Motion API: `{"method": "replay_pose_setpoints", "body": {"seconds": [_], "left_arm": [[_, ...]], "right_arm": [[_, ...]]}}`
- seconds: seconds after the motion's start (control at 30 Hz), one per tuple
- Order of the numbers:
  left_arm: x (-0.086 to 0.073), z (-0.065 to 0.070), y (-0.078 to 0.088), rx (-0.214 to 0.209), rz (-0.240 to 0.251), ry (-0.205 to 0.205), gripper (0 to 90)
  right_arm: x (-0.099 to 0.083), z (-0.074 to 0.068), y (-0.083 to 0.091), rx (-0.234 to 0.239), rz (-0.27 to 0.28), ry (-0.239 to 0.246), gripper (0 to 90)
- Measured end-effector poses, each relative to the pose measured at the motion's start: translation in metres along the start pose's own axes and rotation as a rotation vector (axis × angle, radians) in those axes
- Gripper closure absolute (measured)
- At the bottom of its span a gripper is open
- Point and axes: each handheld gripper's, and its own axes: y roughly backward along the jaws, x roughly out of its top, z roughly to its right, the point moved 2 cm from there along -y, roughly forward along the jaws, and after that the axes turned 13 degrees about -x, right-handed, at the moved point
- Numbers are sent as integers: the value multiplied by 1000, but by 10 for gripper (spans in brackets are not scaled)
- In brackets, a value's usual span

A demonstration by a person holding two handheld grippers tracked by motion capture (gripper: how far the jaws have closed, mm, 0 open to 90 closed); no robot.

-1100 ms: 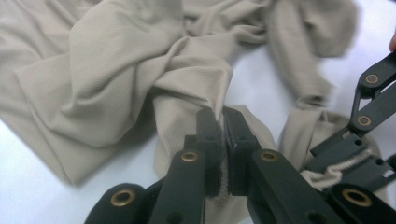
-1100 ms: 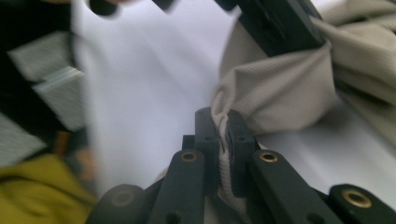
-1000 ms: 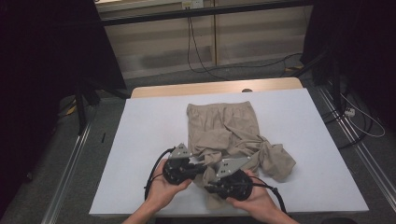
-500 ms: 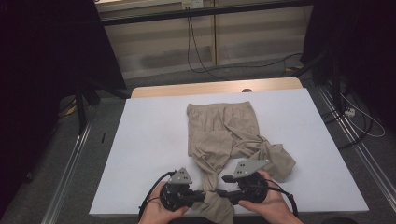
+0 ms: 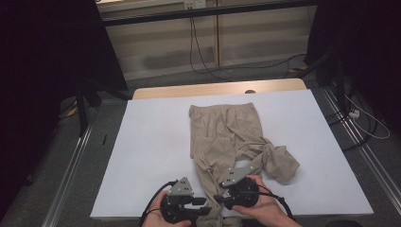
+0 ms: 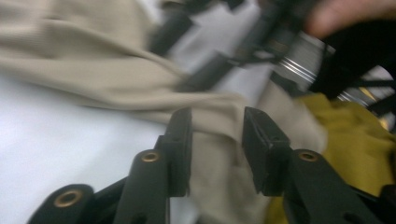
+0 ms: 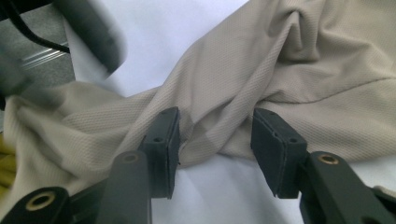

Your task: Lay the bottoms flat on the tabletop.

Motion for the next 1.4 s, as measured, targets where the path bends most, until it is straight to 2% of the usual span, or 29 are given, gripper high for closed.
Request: {"method": "replay_pose_setpoints", "body": {"seconds": [0.07, 0.1, 0.17, 0.2, 0.27, 0.3, 0.47, 0.53, 0.6, 0.67, 0.73, 0.8, 0.9, 0.97, 1.0, 1.07, 1.1, 1.13, 1.2, 1.3, 1.4], "left_arm": [[1, -8, 2, 33, 19, -4, 635], [1, -11, 3, 43, 22, 0, 627], [1, -16, 1, 54, 31, 4, 624], [1, -18, 0, 63, 23, -2, 624], [1, -20, -2, 74, 21, -2, 619], [0, -20, -4, 77, 15, -3, 620], [1, -16, -11, 71, -2, -29, 636], [1, -15, -12, 80, -10, -32, 651], [1, -16, -14, 80, -16, -33, 656], [1, -18, -14, 89, -20, -33, 655], [2, -21, -12, 99, -13, -34, 639], [2, -24, -10, 118, -5, -34, 599], [4, -28, -8, 157, 18, -34, 493], [5, -30, -6, 178, 35, -36, 456], [5, -31, -5, 186, 39, -37, 421], [5, -32, -3, 196, 50, -37, 411], [5, -33, -3, 201, 54, -33, 405], [5, -33, -3, 205, 51, -36, 401], [5, -34, -2, 212, 55, -38, 395], [7, -35, -2, 216, 66, -34, 390], [10, -37, -5, 220, 75, -39, 390]], "right_arm": [[1, -2, 1, 26, 3, 9, 754], [0, -3, 1, 44, 4, 7, 810], [-1, -7, 3, 39, 2, 11, 879], [-1, -8, 5, 35, -4, 28, 891], [-5, -10, 10, 75, -9, 13, 893], [-7, -12, 13, 80, -13, 15, 892], [-17, -24, 31, 129, -21, 21, 892], [-22, -29, 37, 131, -25, 29, 861], [-24, -28, 41, 119, -23, 7, 716], [-21, -18, 44, 92, 7, -20, 645], [-16, -4, 44, 69, 44, -61, 646], [-9, 10, 42, 18, 59, -95, 662], [0, 26, 28, -65, 38, -79, 659], [4, 32, 14, -64, 9, -92, 640], [5, 32, 7, -71, 2, -80, 605], [6, 31, -5, -64, -16, -77, 582], [6, 29, -11, -76, -29, -65, 599], [6, 27, -13, -96, -14, -46, 665], [7, 27, -12, -94, -19, -46, 833], [5, 30, -4, -86, -2, -73, 873], [4, 37, 9, -81, 32, -104, 875]]}}
